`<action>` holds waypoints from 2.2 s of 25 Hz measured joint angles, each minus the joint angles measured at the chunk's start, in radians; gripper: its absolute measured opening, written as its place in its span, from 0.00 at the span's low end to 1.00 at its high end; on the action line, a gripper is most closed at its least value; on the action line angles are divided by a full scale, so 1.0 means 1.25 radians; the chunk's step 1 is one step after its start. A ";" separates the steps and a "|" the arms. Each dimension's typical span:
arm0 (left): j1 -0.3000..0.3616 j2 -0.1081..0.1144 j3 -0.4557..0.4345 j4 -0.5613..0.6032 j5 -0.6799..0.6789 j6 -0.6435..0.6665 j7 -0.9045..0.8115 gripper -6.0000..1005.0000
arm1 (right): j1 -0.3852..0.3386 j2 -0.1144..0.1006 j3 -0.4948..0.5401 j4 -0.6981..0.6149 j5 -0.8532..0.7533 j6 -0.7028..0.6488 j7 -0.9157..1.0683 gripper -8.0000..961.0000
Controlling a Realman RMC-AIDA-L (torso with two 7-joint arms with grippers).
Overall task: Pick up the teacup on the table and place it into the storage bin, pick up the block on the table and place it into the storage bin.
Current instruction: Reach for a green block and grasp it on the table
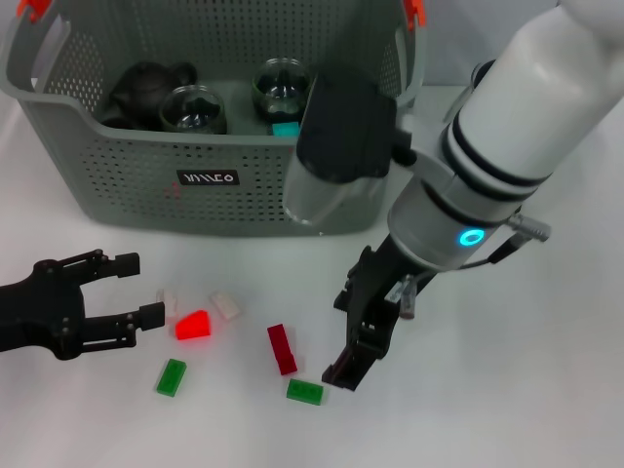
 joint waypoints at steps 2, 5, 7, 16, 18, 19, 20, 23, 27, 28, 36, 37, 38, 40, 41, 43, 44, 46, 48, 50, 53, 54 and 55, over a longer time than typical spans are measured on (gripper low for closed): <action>0.000 -0.001 0.000 0.000 0.000 -0.001 0.000 0.86 | 0.000 0.001 -0.026 0.007 0.001 0.014 0.011 0.97; -0.002 -0.002 0.000 0.000 0.000 -0.001 0.000 0.86 | -0.004 0.002 -0.068 0.009 0.004 0.032 0.032 0.97; -0.003 -0.003 -0.001 0.000 0.000 -0.002 0.000 0.86 | -0.006 0.002 -0.085 0.013 0.005 0.042 0.040 0.97; -0.002 -0.004 0.000 0.003 -0.001 -0.004 0.004 0.86 | -0.010 0.003 -0.133 0.022 0.025 0.059 0.075 0.97; -0.001 -0.005 0.000 0.004 -0.001 -0.005 0.006 0.86 | -0.009 0.004 -0.140 0.019 0.027 0.057 0.083 0.97; 0.000 -0.006 0.000 0.005 -0.001 -0.005 0.007 0.86 | -0.008 0.003 -0.141 0.018 0.028 0.056 0.089 0.97; 0.000 -0.006 0.000 0.005 0.000 -0.006 0.008 0.86 | -0.007 0.004 -0.143 0.018 0.028 0.055 0.094 0.97; 0.002 -0.008 0.000 0.005 0.000 -0.007 0.009 0.86 | -0.002 0.003 -0.147 0.018 0.030 0.053 0.111 0.96; 0.002 -0.010 -0.001 0.005 0.000 -0.007 0.012 0.86 | 0.001 0.003 -0.155 0.019 0.033 0.054 0.121 0.96; 0.002 -0.011 -0.001 0.005 0.000 -0.007 0.014 0.86 | 0.001 0.004 -0.158 0.020 0.035 0.058 0.121 0.96; -0.001 -0.012 -0.001 0.005 -0.001 -0.013 0.017 0.86 | 0.004 0.003 -0.200 0.045 0.038 0.130 0.122 0.96; -0.001 -0.012 -0.001 0.005 -0.001 -0.013 0.017 0.86 | 0.004 0.003 -0.209 0.048 0.038 0.146 0.120 0.96; -0.002 -0.013 -0.001 0.005 -0.001 -0.014 0.017 0.86 | 0.004 0.003 -0.215 0.050 0.038 0.159 0.119 0.96; -0.003 -0.013 -0.001 0.005 -0.001 -0.016 0.017 0.86 | 0.004 0.003 -0.233 0.062 0.038 0.198 0.115 0.95; -0.003 -0.014 -0.001 0.005 -0.001 -0.016 0.017 0.86 | 0.004 0.004 -0.240 0.067 0.038 0.209 0.114 0.95; -0.003 -0.014 -0.001 0.005 -0.001 -0.016 0.017 0.86 | 0.005 0.006 -0.258 0.081 0.038 0.234 0.114 0.95; -0.003 -0.015 -0.001 0.005 -0.001 -0.016 0.017 0.86 | 0.005 0.007 -0.267 0.088 0.039 0.246 0.114 0.95; -0.004 -0.015 -0.003 0.005 -0.001 -0.016 0.017 0.86 | 0.005 0.008 -0.277 0.095 0.039 0.259 0.113 0.95; -0.004 -0.015 -0.004 0.005 -0.001 -0.016 0.017 0.86 | 0.004 0.008 -0.283 0.098 0.044 0.271 0.113 0.93; -0.004 -0.015 -0.003 0.005 -0.001 -0.016 0.017 0.86 | 0.003 0.008 -0.286 0.099 0.052 0.279 0.111 0.90; -0.005 -0.015 -0.001 0.005 -0.001 -0.017 0.017 0.86 | -0.001 0.009 -0.288 0.104 0.069 0.286 0.099 0.87; -0.005 -0.015 -0.001 0.005 -0.001 -0.017 0.017 0.86 | -0.001 0.010 -0.290 0.109 0.073 0.290 0.096 0.86; -0.005 -0.015 -0.001 0.005 -0.002 -0.017 0.017 0.86 | 0.000 0.010 -0.293 0.114 0.078 0.294 0.094 0.85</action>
